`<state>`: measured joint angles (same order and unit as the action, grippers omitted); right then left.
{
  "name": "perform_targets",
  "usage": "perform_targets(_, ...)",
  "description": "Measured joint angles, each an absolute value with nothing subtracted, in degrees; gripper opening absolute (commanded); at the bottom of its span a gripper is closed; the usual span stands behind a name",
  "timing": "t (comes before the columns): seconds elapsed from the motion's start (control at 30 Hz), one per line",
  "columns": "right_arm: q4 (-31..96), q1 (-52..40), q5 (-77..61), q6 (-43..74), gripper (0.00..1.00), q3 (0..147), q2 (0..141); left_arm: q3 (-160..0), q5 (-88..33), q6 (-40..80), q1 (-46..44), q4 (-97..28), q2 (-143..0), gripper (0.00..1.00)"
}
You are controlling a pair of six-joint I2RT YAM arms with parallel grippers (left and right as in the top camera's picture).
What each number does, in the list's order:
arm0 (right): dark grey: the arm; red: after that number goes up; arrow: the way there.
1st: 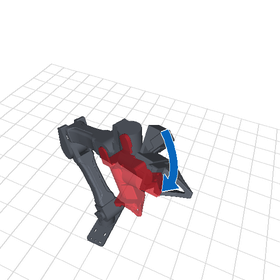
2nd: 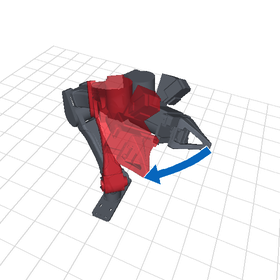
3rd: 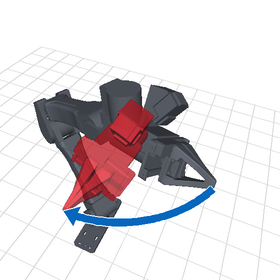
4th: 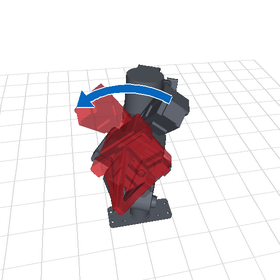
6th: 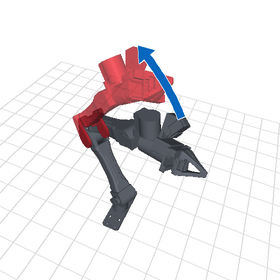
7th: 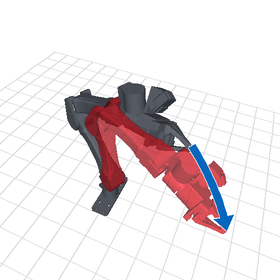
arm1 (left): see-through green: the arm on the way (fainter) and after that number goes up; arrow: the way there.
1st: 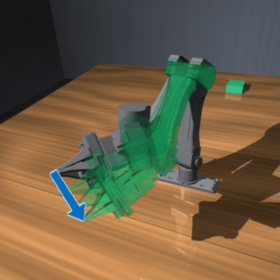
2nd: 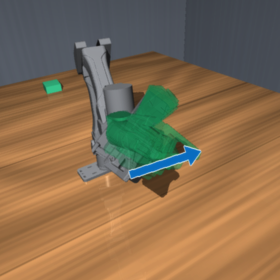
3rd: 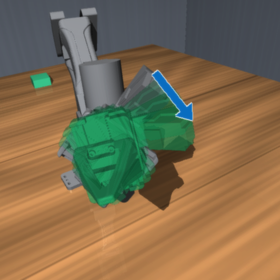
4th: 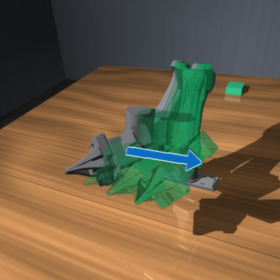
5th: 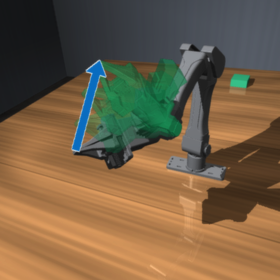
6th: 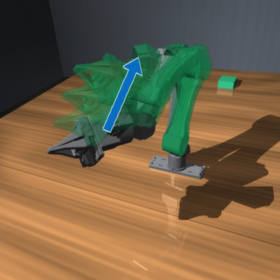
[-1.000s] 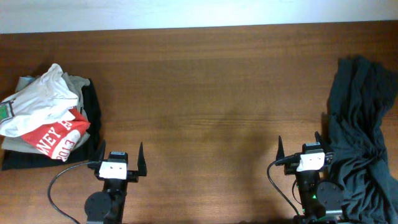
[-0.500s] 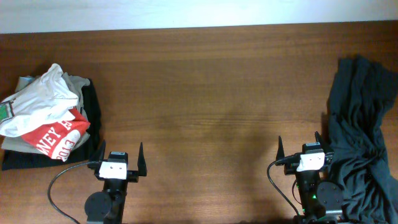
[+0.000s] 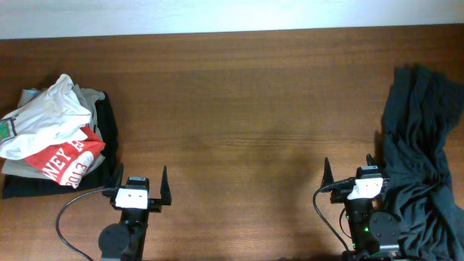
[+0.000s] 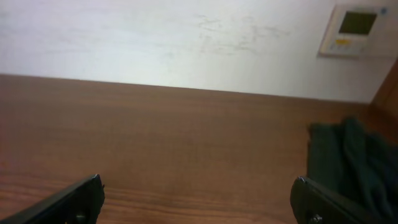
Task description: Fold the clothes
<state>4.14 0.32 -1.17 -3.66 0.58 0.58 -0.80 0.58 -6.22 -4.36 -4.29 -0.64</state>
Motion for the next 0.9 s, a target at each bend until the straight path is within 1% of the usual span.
perform_targets(0.13,6.22,0.32,1.10,2.57,0.99,1.69,4.10,-3.53,0.56,-3.99,-4.36,-5.08,-5.19,0.99)
perform_targets(0.2,8.97,0.32,2.02,3.68,0.99,5.04,9.32,-8.12,0.56,-3.60,-4.36,-6.66,-12.64,0.99)
perform_targets(0.3,14.06,0.32,2.63,4.51,0.99,14.87,20.03,-16.99,0.54,-3.40,-4.34,-8.49,-24.86,0.99)
perform_targets(0.33,18.72,0.32,2.76,4.51,0.98,20.58,25.63,-21.10,0.54,-3.40,-4.34,-9.69,-30.50,0.99)
perform_targets(0.43,24.43,0.32,2.83,4.54,0.99,30.24,35.92,-30.41,0.38,-3.40,-4.34,-13.17,-42.41,0.99)
perform_targets(0.47,25.58,0.32,2.79,4.54,0.99,34.30,41.32,-33.39,0.38,-3.40,-4.32,-15.07,-45.47,0.99)
perform_targets(0.5,26.83,0.32,2.83,4.54,0.96,36.14,44.12,-35.18,0.36,-3.40,-4.32,-16.29,-47.18,0.99)
perform_targets(0.57,27.88,0.69,3.77,4.27,0.99,39.38,50.22,-38.79,0.38,-3.40,-4.32,-17.19,-50.59,0.99)
perform_targets(0.63,30.50,4.12,6.85,7.99,0.99,39.94,54.04,-39.31,0.19,-3.40,-4.32,-17.26,-51.13,0.99)
perform_targets(0.67,33.91,8.88,9.26,11.94,1.00,40.12,56.97,-39.33,-0.32,-3.40,-4.32,-17.41,-51.11,0.99)
perform_targets(0.77,36.40,21.41,11.53,17.69,0.93,40.29,66.17,-39.33,-1.15,-3.40,-4.32,-17.54,-51.13,0.99)
perform_targets(0.83,36.23,24.99,11.53,18.61,0.85,40.34,71.59,-39.33,-1.32,-3.40,-4.32,-17.54,-51.18,0.99)
perform_targets(0.87,35.99,26.33,11.53,19.14,0.79,40.34,74.74,-39.33,-1.34,-3.40,-4.32,-17.54,-51.24,0.99)
perform_targets(0.9,34.79,27.14,11.53,19.40,0.68,40.34,78.78,-39.33,-1.34,-3.40,-4.32,-17.50,-51.29,0.99)
